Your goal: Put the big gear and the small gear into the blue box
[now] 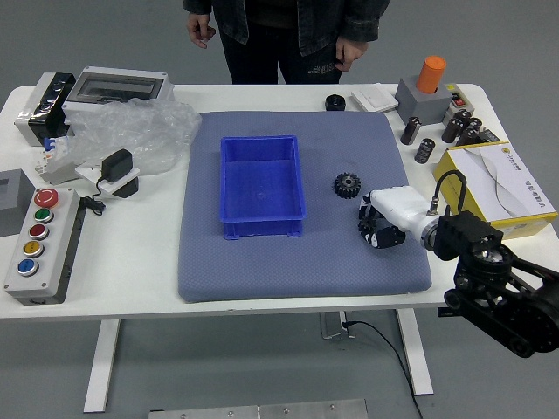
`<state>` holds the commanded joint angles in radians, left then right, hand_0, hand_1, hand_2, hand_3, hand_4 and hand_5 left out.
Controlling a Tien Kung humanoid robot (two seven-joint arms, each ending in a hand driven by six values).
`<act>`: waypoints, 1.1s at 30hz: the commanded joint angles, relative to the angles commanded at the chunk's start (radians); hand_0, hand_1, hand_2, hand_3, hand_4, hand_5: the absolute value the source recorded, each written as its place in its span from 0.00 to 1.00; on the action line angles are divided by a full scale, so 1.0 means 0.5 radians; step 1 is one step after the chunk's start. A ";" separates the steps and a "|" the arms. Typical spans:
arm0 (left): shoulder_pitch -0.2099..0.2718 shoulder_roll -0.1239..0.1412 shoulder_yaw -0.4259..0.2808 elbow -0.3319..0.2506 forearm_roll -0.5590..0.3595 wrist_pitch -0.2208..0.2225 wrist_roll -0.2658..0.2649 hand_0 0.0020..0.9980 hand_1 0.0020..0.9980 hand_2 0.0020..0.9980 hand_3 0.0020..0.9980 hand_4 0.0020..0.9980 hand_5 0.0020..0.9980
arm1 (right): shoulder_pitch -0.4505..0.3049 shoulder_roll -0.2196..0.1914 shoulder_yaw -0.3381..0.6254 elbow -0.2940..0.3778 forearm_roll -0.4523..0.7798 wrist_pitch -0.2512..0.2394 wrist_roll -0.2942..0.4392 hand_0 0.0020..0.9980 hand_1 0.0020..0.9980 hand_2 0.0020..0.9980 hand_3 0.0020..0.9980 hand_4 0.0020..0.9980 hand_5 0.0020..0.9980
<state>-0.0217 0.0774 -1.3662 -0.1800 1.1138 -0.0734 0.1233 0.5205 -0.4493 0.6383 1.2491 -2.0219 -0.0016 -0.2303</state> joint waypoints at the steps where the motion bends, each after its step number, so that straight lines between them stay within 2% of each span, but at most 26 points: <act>1: 0.000 0.000 0.000 0.000 0.000 0.000 0.000 0.73 0.68 0.71 0.71 0.43 0.02 | -0.001 0.001 0.000 0.001 -0.001 -0.003 -0.001 0.69 0.54 0.56 0.59 0.67 0.22; 3: 0.000 0.001 -0.001 0.000 0.001 0.000 0.000 0.73 0.68 0.71 0.71 0.43 0.02 | -0.002 0.001 -0.001 0.003 -0.002 -0.010 -0.002 0.69 0.54 0.54 0.58 0.64 0.20; 14: 0.001 0.000 0.002 0.000 -0.003 0.000 -0.002 0.73 0.68 0.71 0.71 0.43 0.02 | -0.014 -0.005 0.003 -0.001 0.009 -0.050 0.016 0.69 0.53 0.53 0.58 0.62 0.18; 15: 0.001 0.000 0.003 0.000 -0.003 0.000 -0.002 0.73 0.68 0.71 0.71 0.43 0.02 | -0.015 -0.006 0.005 -0.001 0.011 -0.055 0.019 0.69 0.53 0.52 0.57 0.64 0.14; 20: 0.003 0.004 0.007 0.000 -0.007 0.001 -0.001 0.73 0.68 0.71 0.71 0.43 0.02 | -0.017 -0.006 0.018 0.002 0.015 -0.076 0.027 0.69 0.53 0.52 0.57 0.64 0.14; 21: 0.003 0.005 0.007 0.000 -0.007 0.001 -0.001 0.73 0.68 0.71 0.71 0.43 0.02 | -0.019 -0.005 0.022 0.003 0.016 -0.080 0.029 0.69 0.53 0.52 0.58 0.66 0.12; 33: 0.004 0.009 0.007 0.000 -0.004 -0.001 -0.001 0.73 0.68 0.71 0.71 0.43 0.02 | -0.036 0.002 0.033 0.000 0.027 -0.096 0.031 0.68 0.53 0.52 0.58 0.67 0.11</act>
<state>-0.0197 0.0817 -1.3625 -0.1800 1.1118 -0.0739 0.1230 0.5023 -0.4485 0.6548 1.2490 -2.0086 -0.0498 -0.2151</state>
